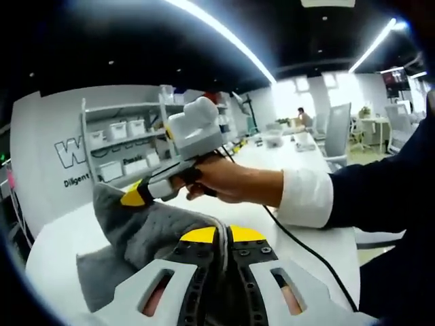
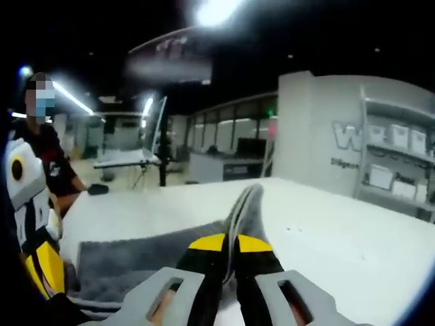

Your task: Open the folded towel by lifting each exposed corner and separating the folded layers until the towel lies flat within the target outline without major curled edges

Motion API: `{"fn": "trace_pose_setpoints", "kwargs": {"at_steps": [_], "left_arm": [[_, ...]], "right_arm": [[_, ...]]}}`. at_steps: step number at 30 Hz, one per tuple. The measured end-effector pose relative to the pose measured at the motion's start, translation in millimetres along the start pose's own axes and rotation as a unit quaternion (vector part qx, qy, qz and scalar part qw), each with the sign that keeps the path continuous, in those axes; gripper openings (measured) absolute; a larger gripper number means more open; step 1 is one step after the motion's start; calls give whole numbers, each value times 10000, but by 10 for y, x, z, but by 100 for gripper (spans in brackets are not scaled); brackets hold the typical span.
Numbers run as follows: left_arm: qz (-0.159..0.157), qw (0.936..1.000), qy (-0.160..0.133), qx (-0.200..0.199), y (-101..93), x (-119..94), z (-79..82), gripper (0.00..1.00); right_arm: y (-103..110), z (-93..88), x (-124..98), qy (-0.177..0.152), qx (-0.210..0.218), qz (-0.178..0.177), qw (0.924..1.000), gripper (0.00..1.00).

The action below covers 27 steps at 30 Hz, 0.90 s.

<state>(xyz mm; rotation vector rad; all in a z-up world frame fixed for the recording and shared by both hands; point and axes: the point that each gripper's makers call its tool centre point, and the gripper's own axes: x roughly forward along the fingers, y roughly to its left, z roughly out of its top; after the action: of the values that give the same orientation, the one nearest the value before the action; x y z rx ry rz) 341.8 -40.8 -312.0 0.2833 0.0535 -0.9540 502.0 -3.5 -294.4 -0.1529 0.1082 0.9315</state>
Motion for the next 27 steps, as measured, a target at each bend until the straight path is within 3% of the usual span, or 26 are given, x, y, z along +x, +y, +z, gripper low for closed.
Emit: {"fn": "trace_pose_setpoints", "kwargs": {"at_steps": [16, 22, 24, 27], "left_arm": [[-195, 9996, 129, 158, -185, 279, -33, 5], [-330, 9982, 246, 425, -296, 454, -8, 5], [-422, 9947, 454, 825, -329, 523, -40, 5], [-494, 9939, 454, 876, -364, 581, -28, 5]], "right_arm": [[-177, -203, -188, 156, 76, -189, 9997, 0], [-286, -324, -289, 259, 111, -314, 9991, 0], [-336, -386, -320, 365, 17, -411, 9985, 0], [-369, -432, -344, 429, -21, -437, 9981, 0]]}}
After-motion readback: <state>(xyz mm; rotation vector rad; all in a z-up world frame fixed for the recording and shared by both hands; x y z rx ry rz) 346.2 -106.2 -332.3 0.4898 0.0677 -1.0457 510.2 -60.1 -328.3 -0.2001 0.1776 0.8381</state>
